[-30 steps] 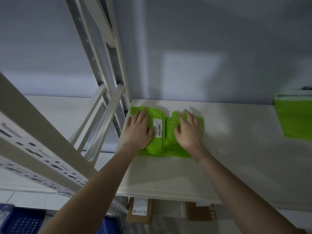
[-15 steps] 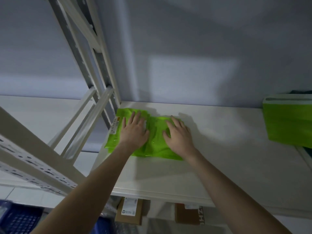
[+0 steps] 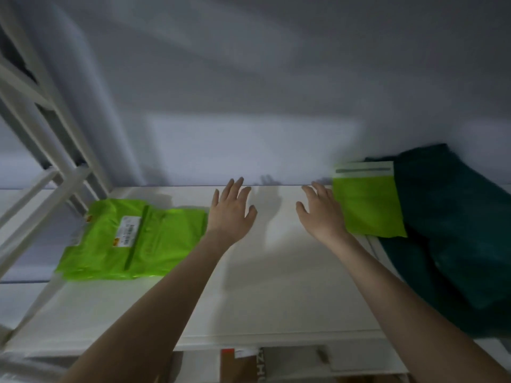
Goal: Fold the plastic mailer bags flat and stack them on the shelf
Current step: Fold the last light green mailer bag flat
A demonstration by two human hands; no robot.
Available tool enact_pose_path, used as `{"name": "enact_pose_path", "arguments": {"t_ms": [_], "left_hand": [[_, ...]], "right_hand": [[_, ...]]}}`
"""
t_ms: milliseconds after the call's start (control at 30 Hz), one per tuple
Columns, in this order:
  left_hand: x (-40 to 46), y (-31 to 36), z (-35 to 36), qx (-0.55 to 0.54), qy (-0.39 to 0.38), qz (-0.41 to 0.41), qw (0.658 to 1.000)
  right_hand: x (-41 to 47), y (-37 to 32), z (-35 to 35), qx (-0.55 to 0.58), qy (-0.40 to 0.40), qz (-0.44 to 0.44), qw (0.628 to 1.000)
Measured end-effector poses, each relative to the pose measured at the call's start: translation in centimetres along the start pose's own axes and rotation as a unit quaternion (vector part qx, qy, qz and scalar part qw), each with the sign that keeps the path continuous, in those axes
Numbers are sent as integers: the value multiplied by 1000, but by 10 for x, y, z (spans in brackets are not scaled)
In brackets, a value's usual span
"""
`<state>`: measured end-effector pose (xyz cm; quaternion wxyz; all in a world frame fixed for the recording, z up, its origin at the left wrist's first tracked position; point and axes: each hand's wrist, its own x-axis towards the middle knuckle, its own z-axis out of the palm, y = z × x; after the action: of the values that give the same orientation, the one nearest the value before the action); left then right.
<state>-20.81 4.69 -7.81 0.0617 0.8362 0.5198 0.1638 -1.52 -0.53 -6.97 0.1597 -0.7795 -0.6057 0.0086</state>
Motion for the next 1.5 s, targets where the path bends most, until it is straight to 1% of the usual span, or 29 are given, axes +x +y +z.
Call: {"name": "enact_pose_path", "arguments": {"t_ms": [267,367,500,667,833,933,1000,1067,1133,1200,1267,1333,1400,1433,1500], "left_hand": [[24,109,54,-84,-17,32,996],[29,141,77,-88,-39,54,994],[36,171,102,-77,-79,75,991],[50,189,120,-82,-119,62,988],[62,189,133,-105,-154,21,982],[65,188,138,-148,-169,-6,975],[65,189,140,-199,-170,-26,965],[66,191,139,-286,-162,-68,942],[67,191,134,-400,-137,-143,895],[68,189,127,-482,-108,-218,841],[69,183,124,-533,-84,-283,793],[67,173,119,-555,-82,-324,762],[64,160,113,-579,-110,-335,736],[61,154,109,-587,-128,-323,731],[54,144,97,-599,-151,-274,737]], "right_hand": [[-11,118,-24,-2,36,74,997],[-17,153,-26,21,28,111,993],[-25,187,-23,59,17,139,988],[-22,211,-23,164,-3,183,969],[-14,216,-25,222,-9,192,956],[-7,215,-26,260,-12,206,943],[-4,212,-25,294,-15,217,931],[-1,208,-25,315,-7,223,922],[0,203,-25,341,21,233,910],[-1,199,-24,372,38,248,894],[-2,194,-22,408,45,260,874],[-4,187,-20,439,44,262,858],[-7,179,-18,457,38,259,850],[-8,175,-17,459,37,258,849],[-11,164,-17,469,40,254,845]]}}
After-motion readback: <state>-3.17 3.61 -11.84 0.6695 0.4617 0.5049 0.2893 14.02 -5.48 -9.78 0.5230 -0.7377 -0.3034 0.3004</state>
